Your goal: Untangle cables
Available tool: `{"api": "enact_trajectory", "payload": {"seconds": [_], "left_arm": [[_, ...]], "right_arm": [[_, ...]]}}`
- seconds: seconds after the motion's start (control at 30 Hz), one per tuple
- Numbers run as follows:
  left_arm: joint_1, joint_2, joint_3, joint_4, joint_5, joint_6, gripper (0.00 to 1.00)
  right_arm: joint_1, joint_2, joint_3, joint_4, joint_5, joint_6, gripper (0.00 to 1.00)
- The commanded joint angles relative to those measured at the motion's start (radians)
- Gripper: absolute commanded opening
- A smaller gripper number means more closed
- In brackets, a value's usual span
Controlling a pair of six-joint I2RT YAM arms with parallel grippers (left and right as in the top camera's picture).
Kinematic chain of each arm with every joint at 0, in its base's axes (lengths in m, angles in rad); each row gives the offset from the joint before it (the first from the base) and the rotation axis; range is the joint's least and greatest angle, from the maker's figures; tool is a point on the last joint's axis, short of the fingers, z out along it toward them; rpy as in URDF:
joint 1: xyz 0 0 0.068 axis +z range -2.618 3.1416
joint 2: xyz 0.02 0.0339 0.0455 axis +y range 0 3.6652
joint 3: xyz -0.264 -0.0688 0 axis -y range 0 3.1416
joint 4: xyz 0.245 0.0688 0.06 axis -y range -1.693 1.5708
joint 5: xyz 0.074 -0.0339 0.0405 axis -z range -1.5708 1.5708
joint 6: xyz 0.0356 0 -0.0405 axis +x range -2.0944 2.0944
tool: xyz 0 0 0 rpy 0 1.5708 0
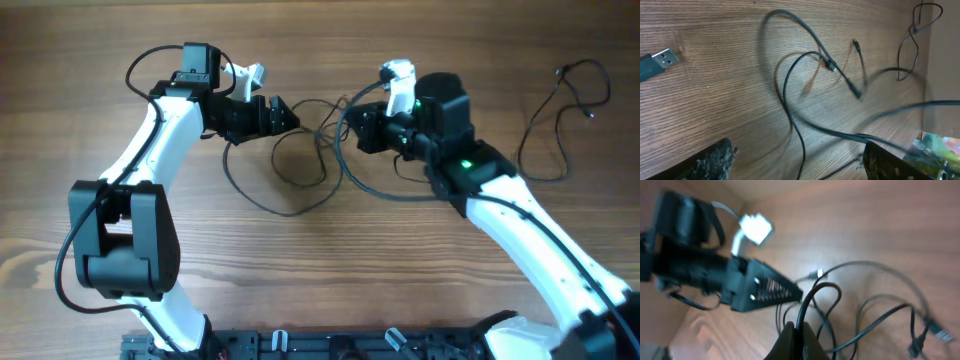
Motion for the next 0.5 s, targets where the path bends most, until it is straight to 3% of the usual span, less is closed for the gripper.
{"api": "enact_trajectory", "payload": {"seconds": [0.0,0.47], "left_arm": [[-0.001,0.002,-0.007,0.003,0.022,0.023,0.8],[-0.001,0.002,-0.007,0.004,0.011,0.023,0.71]], "right_arm": [[-0.001,0.068,0.011,0.025,-0.112,0.063,0.04],[-0.001,0.089,0.011,0.203,-0.264,0.062,0.04]]}}
